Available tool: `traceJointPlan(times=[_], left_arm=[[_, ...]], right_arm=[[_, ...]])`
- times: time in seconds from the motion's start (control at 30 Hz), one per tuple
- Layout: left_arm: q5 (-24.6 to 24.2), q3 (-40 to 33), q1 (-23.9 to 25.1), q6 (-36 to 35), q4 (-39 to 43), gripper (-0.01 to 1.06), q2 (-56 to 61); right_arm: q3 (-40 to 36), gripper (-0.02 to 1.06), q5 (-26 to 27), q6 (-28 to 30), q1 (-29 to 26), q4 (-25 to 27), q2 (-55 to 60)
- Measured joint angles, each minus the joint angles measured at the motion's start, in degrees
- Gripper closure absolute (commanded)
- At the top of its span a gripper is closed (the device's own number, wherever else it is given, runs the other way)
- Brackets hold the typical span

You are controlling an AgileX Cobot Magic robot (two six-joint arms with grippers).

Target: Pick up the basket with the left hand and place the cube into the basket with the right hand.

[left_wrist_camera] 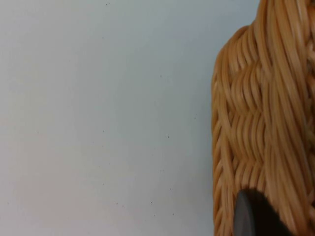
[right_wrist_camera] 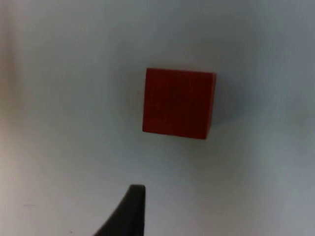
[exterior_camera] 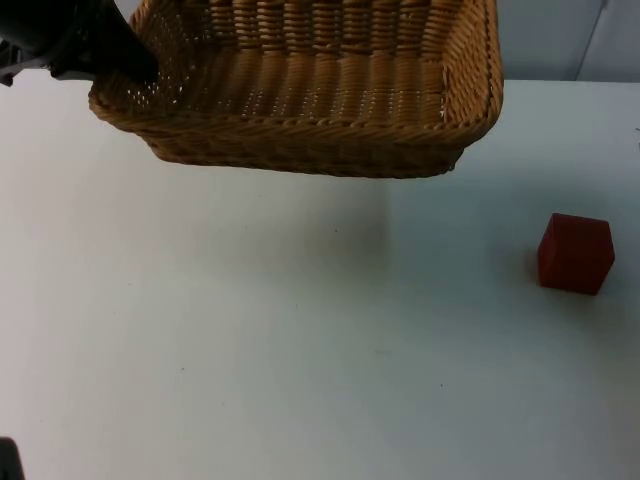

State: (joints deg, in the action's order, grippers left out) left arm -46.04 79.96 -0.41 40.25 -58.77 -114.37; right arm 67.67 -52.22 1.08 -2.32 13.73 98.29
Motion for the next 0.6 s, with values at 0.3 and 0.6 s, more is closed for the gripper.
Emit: traceJointPlan(times=[0.3, 0.6], left_arm=[[0.00, 0.00, 0.00, 0.00, 0.00, 1.05, 0.00], [0.00, 0.00, 0.00, 0.00, 0.00, 1.05, 0.00]], right_arm=[[0.00, -0.01, 5.37, 2.50, 3.55, 0.00, 9.26], [1.62, -0.01, 10.08, 3.31, 7.84, 0.00, 14.69]])
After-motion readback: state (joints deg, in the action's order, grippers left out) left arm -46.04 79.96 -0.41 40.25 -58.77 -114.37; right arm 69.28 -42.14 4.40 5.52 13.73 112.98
